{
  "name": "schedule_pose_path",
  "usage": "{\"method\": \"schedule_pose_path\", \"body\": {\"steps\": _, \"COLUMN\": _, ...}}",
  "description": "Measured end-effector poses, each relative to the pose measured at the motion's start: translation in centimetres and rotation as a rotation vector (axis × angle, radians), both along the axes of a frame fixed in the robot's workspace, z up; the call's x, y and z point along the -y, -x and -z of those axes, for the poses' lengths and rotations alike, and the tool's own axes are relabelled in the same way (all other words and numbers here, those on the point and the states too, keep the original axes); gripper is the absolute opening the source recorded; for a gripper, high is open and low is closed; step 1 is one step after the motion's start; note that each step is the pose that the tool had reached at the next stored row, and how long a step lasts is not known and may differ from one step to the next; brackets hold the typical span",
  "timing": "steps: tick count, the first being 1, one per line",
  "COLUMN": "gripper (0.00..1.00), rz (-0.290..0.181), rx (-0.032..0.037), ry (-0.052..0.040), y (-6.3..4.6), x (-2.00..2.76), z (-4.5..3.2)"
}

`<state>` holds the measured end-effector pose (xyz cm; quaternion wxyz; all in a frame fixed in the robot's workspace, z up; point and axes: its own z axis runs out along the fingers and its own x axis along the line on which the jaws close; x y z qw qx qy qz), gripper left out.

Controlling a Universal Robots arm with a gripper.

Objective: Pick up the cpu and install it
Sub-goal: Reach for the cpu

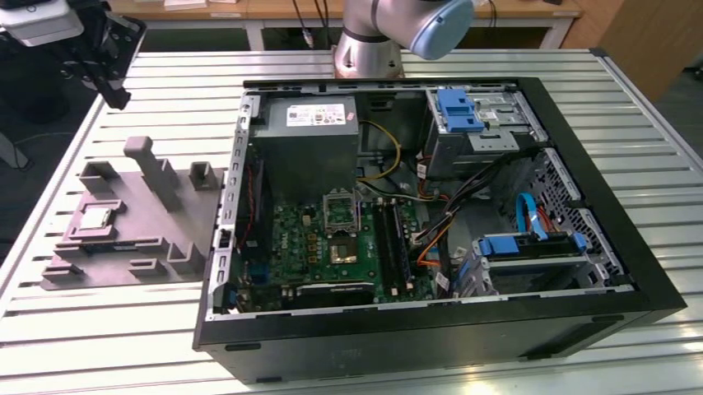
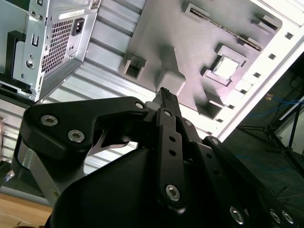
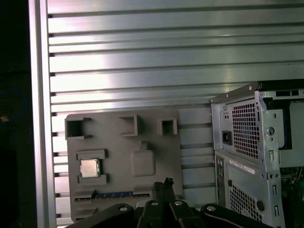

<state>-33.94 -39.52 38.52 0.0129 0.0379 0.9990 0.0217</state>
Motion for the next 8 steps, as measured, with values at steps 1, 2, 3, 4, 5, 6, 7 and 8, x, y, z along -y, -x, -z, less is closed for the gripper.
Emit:
{"method": "schedule_pose_path", "body": {"steps": 1, "gripper": 0.11, "rz": 0.0, "rx": 0.0, "ry": 0.0, "y": 0.06, "x": 0.0, "z": 0.0}}
{"method": "schedule_pose_path", "body": {"steps": 2, "gripper": 0.11, "rz": 0.0, "rx": 0.0, "ry": 0.0, "y": 0.13, "x": 0.0, "z": 0.0}}
{"method": "schedule_pose_path", "body": {"steps": 3, "gripper": 0.11, "rz": 0.0, "rx": -0.0001, "ry": 0.0, "y": 0.2, "x": 0.0, "z": 0.0}}
{"method": "schedule_pose_path", "body": {"steps": 4, "gripper": 0.11, "rz": 0.0, "rx": -0.0001, "ry": 0.0, "y": 0.27, "x": 0.0, "z": 0.0}}
{"method": "schedule_pose_path", "body": {"steps": 5, "gripper": 0.11, "rz": 0.0, "rx": 0.0, "ry": 0.0, "y": 0.35, "x": 0.0, "z": 0.0}}
{"method": "schedule_pose_path", "body": {"steps": 6, "gripper": 0.11, "rz": 0.0, "rx": -0.0001, "ry": 0.0001, "y": 0.43, "x": 0.0, "z": 0.0}}
{"method": "schedule_pose_path", "body": {"steps": 7, "gripper": 0.11, "rz": 0.0, "rx": 0.0, "ry": 0.0, "y": 0.51, "x": 0.0, "z": 0.0}}
{"method": "schedule_pose_path", "body": {"steps": 8, "gripper": 0.11, "rz": 0.0, "rx": -0.0001, "ry": 0.0001, "y": 0.59, "x": 0.0, "z": 0.0}}
